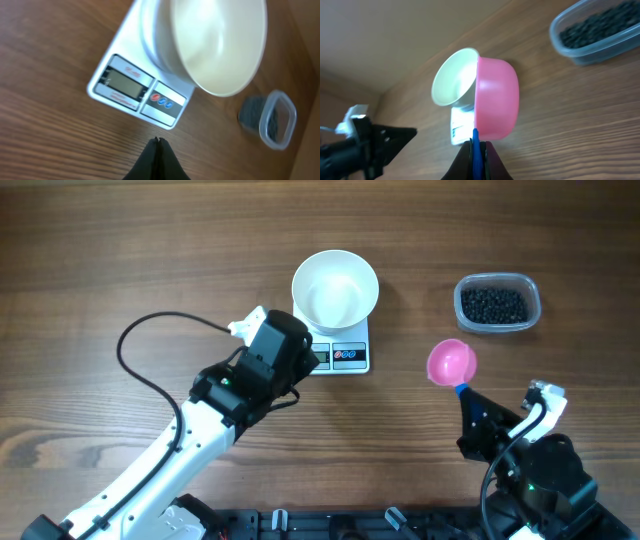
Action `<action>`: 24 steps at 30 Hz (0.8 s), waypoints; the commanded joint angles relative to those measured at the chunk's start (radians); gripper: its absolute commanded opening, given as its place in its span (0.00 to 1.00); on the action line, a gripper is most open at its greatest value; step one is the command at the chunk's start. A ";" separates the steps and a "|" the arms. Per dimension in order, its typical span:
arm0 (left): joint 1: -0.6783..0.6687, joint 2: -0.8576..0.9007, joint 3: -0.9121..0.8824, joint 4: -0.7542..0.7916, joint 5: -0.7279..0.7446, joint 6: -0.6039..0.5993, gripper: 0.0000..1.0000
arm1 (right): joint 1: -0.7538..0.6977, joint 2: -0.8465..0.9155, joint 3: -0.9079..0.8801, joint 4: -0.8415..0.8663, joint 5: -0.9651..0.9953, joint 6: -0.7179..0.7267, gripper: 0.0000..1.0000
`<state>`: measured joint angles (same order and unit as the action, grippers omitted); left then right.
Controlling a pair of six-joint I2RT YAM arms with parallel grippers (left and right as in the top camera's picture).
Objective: Scoop item into bowl and weigh 150g on scale
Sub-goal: 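Release the scoop from the left gripper and carry it right toward the bean tub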
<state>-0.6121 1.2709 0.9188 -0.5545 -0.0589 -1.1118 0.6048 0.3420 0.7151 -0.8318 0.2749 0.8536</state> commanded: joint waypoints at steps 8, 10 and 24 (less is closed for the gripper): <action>-0.142 0.264 -0.002 0.252 -0.127 0.108 0.04 | -0.003 -0.005 0.012 0.023 0.229 0.046 0.05; -0.161 0.293 -0.002 0.257 -0.187 0.089 0.04 | -0.003 -0.005 0.012 0.023 0.248 0.043 0.04; -0.176 0.431 -0.002 0.376 -0.291 0.000 0.04 | -0.003 0.061 0.012 0.031 0.287 0.037 0.05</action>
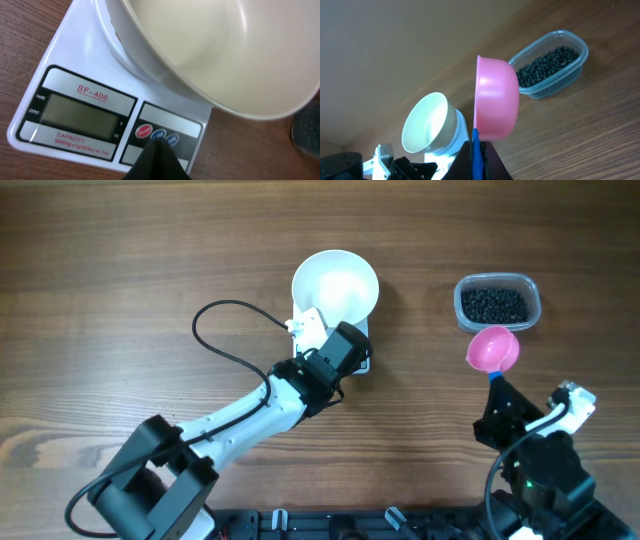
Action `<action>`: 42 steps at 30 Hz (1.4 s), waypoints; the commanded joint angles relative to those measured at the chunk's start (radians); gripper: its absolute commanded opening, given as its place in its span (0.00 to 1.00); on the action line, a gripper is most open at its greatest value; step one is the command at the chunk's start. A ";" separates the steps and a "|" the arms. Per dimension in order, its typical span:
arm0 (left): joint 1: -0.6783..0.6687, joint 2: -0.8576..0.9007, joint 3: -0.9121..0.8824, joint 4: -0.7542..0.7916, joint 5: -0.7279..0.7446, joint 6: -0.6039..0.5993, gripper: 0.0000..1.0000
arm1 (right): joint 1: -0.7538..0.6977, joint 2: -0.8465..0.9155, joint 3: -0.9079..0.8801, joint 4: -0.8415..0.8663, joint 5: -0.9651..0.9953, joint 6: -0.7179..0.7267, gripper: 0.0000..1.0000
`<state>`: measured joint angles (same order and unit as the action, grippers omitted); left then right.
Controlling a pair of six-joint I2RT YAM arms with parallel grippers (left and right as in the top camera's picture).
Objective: Scoop item into bowl and weigh 150g on scale
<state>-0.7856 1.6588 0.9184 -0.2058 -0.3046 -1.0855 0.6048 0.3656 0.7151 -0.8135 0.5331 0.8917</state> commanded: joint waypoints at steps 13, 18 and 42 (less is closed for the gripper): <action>-0.003 0.092 -0.002 0.074 -0.048 -0.026 0.04 | -0.003 0.227 0.012 0.099 0.029 -0.002 0.05; -0.003 0.119 -0.002 0.083 -0.048 -0.026 0.04 | -0.003 0.237 0.012 0.129 0.029 -0.002 0.05; -0.002 0.172 -0.002 0.084 0.008 -0.031 0.04 | -0.003 0.238 0.012 0.155 0.040 -0.002 0.04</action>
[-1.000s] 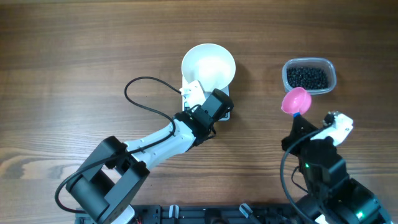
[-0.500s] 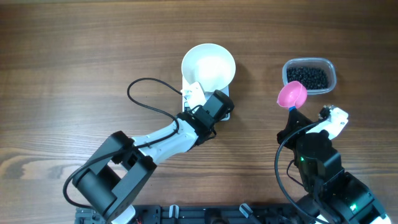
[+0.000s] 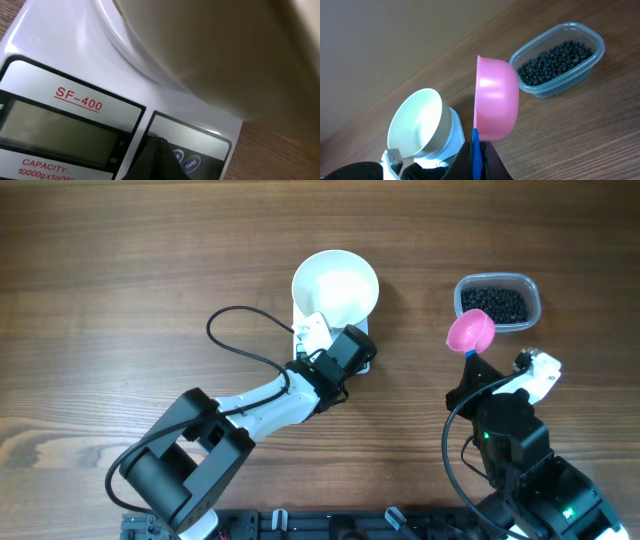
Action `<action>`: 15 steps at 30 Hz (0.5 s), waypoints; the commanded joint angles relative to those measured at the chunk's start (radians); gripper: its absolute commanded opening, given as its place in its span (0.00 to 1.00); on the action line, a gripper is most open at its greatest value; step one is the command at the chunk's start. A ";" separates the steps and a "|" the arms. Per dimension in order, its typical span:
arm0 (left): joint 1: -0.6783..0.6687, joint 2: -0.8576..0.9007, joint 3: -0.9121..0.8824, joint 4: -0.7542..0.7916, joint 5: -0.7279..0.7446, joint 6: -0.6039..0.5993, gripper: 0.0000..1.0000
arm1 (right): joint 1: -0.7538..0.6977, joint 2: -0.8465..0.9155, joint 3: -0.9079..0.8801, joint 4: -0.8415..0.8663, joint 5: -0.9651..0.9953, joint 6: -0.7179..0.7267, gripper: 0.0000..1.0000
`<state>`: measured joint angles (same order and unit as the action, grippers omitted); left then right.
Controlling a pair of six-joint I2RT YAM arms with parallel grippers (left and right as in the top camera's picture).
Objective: Scoop item into bowl and weigh 150g on scale
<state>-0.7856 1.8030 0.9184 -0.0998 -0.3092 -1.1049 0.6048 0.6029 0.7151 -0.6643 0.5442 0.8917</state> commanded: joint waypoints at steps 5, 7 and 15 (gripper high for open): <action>-0.003 0.028 -0.002 -0.055 0.013 -0.042 0.04 | -0.003 0.000 0.012 0.006 0.045 -0.003 0.04; -0.003 0.028 -0.002 -0.061 0.013 -0.056 0.04 | -0.003 0.000 0.012 0.006 0.048 -0.002 0.05; -0.003 -0.119 0.004 0.014 0.149 0.042 0.04 | -0.003 0.000 0.012 0.028 0.052 -0.002 0.05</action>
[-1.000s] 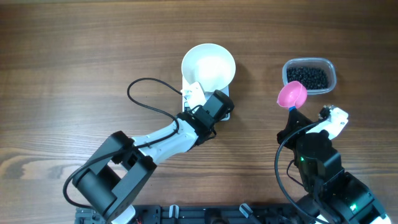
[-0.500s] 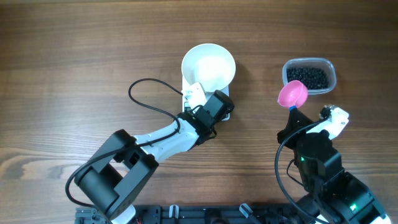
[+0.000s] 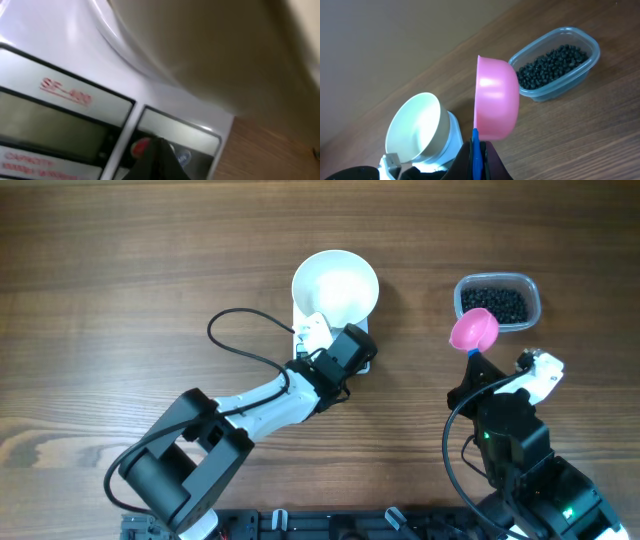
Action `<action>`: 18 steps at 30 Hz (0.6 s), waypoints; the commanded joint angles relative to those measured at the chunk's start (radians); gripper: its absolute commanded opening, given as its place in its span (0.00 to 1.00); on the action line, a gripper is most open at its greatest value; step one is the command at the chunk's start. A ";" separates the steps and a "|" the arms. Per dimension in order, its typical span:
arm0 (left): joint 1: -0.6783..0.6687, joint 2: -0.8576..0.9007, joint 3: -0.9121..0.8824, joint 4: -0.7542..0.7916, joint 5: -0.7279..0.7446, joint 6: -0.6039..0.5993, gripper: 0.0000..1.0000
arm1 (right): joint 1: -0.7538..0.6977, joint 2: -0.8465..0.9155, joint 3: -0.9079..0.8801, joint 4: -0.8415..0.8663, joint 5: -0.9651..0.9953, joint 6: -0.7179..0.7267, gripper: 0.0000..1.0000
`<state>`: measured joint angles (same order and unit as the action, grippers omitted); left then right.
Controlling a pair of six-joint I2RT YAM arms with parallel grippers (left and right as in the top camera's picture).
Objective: Scoop item into bowl and weigh 150g on scale
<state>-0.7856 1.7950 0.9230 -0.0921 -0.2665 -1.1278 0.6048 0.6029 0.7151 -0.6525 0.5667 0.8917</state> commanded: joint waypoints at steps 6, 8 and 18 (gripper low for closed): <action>-0.001 -0.326 0.000 -0.064 0.142 0.222 0.07 | -0.003 0.000 0.012 0.021 0.070 -0.001 0.04; 0.005 -0.394 0.000 -0.115 0.142 0.282 0.11 | -0.003 0.000 0.012 0.026 0.090 -0.001 0.05; 0.016 -0.573 0.000 -0.357 -0.086 0.373 0.21 | -0.003 0.008 0.012 0.071 0.205 0.000 0.05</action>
<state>-0.7769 1.2556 0.9222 -0.4057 -0.2066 -0.8040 0.6048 0.6033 0.7151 -0.5964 0.7017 0.8921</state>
